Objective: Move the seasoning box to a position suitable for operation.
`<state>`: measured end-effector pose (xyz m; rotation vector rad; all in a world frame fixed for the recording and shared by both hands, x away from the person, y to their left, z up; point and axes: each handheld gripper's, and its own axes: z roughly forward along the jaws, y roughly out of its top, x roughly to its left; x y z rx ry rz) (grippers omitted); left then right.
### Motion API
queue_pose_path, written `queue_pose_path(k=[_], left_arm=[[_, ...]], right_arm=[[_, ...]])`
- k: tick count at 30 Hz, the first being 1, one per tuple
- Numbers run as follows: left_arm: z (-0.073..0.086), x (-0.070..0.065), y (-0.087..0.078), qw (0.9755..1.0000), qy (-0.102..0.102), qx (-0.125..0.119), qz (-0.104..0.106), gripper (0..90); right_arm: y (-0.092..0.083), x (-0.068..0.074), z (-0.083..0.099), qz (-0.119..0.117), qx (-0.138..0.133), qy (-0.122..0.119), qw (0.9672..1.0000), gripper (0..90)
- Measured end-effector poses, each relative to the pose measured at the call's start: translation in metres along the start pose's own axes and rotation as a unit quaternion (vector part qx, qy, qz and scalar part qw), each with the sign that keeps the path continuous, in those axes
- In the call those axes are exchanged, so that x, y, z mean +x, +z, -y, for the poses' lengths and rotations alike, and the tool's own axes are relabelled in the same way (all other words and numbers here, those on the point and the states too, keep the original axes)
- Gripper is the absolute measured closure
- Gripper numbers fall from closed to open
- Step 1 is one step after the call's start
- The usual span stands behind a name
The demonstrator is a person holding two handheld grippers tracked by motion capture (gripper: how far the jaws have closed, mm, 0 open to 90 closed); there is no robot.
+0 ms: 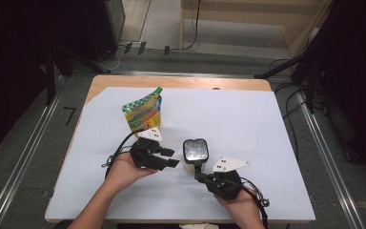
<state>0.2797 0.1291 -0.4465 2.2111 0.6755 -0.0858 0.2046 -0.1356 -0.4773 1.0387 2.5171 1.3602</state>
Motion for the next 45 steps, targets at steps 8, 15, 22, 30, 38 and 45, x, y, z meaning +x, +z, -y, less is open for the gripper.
queue_pose_path(k=[8, 15, 22, 30, 38, 45], left_arm=[[0.001, 0.001, 0.001, 1.0, 0.0, 0.001, -0.003, 51.3], [0.003, 0.001, 0.001, 1.0, 0.0, 0.003, -0.007, 49.6], [0.004, 0.001, 0.0, 1.0, 0.0, 0.001, -0.008, 50.1], [0.004, 0.0, -0.001, 0.9999, 0.001, -0.002, -0.01, 50.8], [0.004, 0.0, -0.001, 0.9999, 0.004, -0.008, -0.009, 51.1], [0.004, 0.0, -0.001, 0.9999, 0.004, -0.01, -0.008, 51.5]], right_arm=[[0.011, 0.004, -0.003, 0.0, 0.003, -0.011, 0.9999, 90.0], [0.017, 0.005, -0.001, 0.001, 0.008, -0.016, 0.9998, 90.0], [0.014, 0.001, -0.001, 0.005, 0.011, -0.025, 0.9996, 90.0], [0.01, -0.005, 0.0, 0.008, 0.017, -0.029, 0.9994, 90.0], [0.003, -0.017, 0.001, 0.002, 0.026, -0.002, 0.9997, 90.0], [-0.006, -0.031, 0.003, 0.015, 0.027, 0.016, 0.9994, 90.0]])
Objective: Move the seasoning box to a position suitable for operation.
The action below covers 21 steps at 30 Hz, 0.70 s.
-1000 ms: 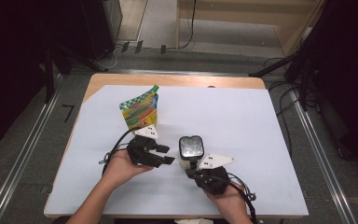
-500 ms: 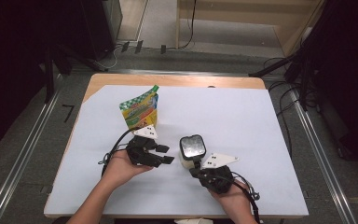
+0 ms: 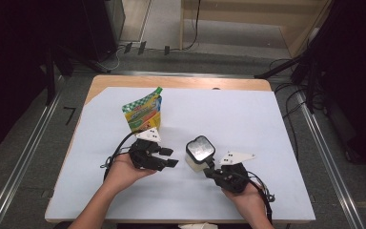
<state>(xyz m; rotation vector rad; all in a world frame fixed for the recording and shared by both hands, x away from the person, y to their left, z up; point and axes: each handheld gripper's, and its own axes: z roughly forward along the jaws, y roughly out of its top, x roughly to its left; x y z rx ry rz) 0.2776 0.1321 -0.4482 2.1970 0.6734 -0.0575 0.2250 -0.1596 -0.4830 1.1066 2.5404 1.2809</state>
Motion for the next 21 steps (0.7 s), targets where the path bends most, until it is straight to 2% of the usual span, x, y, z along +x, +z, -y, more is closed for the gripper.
queue_pose_path(k=[14, 21], left_arm=[[0.0, 0.0, 0.002, 1.0, 0.003, 0.007, 0.0, 51.1], [0.0, -0.002, 0.006, 1.0, 0.003, 0.007, 0.005, 50.8]], right_arm=[[-0.009, -0.023, -0.001, 0.018, -0.002, 0.038, 0.9991, 90.0], [-0.011, -0.032, -0.002, 0.022, -0.005, 0.043, 0.9988, 90.0]])
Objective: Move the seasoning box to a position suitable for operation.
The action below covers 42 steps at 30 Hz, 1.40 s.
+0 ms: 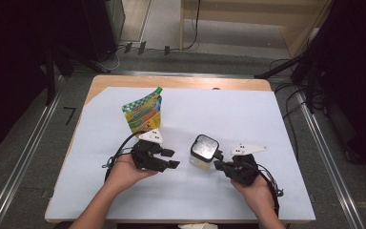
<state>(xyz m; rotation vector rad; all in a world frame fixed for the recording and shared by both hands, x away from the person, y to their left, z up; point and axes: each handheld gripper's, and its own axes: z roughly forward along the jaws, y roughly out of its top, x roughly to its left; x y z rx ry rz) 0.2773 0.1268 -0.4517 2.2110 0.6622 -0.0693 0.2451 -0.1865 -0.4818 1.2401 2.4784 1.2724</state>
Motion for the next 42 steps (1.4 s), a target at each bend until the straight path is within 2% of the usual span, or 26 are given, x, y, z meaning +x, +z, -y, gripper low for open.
queue_pose_path(k=[9, 12, 20, 24, 28, 30, 36, 38, 41, 42], left_arm=[[0.0, 0.0, 0.002, 1.0, 0.0, 0.003, 0.0, 50.7], [0.0, 0.0, 0.002, 1.0, 0.0, 0.003, 0.001, 50.7], [0.0, 0.0, 0.004, 1.0, 0.001, 0.005, 0.004, 50.8], [-0.001, 0.001, 0.006, 1.0, 0.003, 0.005, 0.004, 50.6], [-0.003, 0.003, 0.008, 1.0, 0.009, 0.004, 0.002, 48.5], [-0.006, 0.004, 0.012, 0.9999, 0.012, -0.002, 0.009, 42.2], [-0.013, 0.003, 0.022, 0.9994, 0.028, -0.003, 0.021, 36.5], [-0.017, 0.004, 0.025, 0.9993, 0.013, -0.004, 0.035, 34.9], [-0.024, 0.006, 0.027, 0.9989, 0.01, -0.009, 0.044, 34.7], [-0.029, 0.008, 0.03, 0.9983, 0.002, -0.012, 0.057, 34.6]], right_arm=[[-0.008, -0.017, -0.003, 0.015, -0.007, 0.025, 0.9996, 90.0], [-0.01, -0.022, -0.004, 0.026, -0.006, 0.024, 0.9994, 90.0], [-0.01, -0.032, -0.008, 0.034, -0.009, 0.033, 0.9988, 90.0], [-0.008, -0.037, -0.013, 0.043, -0.006, 0.029, 0.9986, 90.0], [-0.01, -0.039, -0.014, 0.041, -0.006, 0.035, 0.9985, 90.0], [-0.017, -0.039, -0.016, 0.038, -0.012, 0.033, 0.9986, 90.0], [-0.028, -0.044, -0.02, 0.048, -0.024, 0.031, 0.9981, 90.0], [-0.026, -0.048, -0.021, 0.05, -0.019, 0.031, 0.9981, 90.0], [-0.023, -0.056, -0.025, 0.046, -0.012, 0.038, 0.9982, 90.0], [-0.021, -0.062, -0.028, 0.043, -0.005, 0.039, 0.9983, 90.0]])
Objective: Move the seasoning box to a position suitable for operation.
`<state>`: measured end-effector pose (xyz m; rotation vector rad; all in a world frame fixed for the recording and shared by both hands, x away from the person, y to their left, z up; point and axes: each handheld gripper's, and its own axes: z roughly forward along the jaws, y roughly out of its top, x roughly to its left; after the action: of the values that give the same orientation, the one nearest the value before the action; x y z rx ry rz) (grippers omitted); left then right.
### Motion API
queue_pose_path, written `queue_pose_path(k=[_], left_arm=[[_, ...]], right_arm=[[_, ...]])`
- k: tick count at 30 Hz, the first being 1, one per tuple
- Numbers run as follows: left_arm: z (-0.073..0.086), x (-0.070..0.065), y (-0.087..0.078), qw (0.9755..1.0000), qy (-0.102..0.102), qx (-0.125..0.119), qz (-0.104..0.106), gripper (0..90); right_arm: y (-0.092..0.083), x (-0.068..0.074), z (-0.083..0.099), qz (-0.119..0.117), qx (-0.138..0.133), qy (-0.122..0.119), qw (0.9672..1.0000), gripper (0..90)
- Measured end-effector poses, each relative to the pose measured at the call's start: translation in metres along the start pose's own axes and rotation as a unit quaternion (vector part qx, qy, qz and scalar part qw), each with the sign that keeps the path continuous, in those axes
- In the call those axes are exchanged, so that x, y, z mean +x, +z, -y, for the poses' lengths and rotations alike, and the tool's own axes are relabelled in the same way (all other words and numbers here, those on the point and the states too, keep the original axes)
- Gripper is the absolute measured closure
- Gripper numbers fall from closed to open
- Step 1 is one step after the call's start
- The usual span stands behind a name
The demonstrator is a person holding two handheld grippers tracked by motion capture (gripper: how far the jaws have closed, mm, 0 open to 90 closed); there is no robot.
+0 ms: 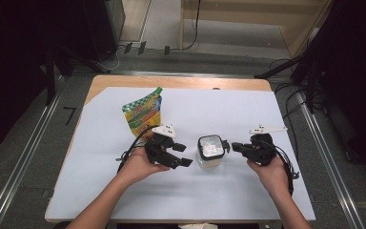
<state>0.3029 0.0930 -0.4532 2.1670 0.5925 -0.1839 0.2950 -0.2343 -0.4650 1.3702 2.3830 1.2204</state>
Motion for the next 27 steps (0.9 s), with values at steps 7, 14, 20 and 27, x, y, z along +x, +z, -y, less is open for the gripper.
queue_pose_path(k=[7, 14, 20, 27], left_arm=[[-0.014, 0.005, 0.015, 0.9998, 0.01, 0.01, 0.014, 27.7], [-0.02, 0.009, 0.029, 0.9997, 0.015, 0.017, -0.003, 18.0], [-0.022, 0.01, 0.041, 0.9996, 0.02, 0.022, 0.002, 17.3], [-0.023, 0.006, 0.053, 0.9986, 0.038, 0.031, -0.02, 15.2]], right_arm=[[0.015, -0.009, -0.002, -0.005, 0.02, -0.002, 0.9998, 90.0], [0.022, -0.004, -0.003, 0.003, 0.024, -0.01, 0.9997, 90.0], [0.023, -0.004, -0.003, 0.004, 0.017, -0.006, 0.9998, 90.0], [0.023, -0.004, -0.002, 0.005, 0.014, -0.003, 0.9999, 90.0]])
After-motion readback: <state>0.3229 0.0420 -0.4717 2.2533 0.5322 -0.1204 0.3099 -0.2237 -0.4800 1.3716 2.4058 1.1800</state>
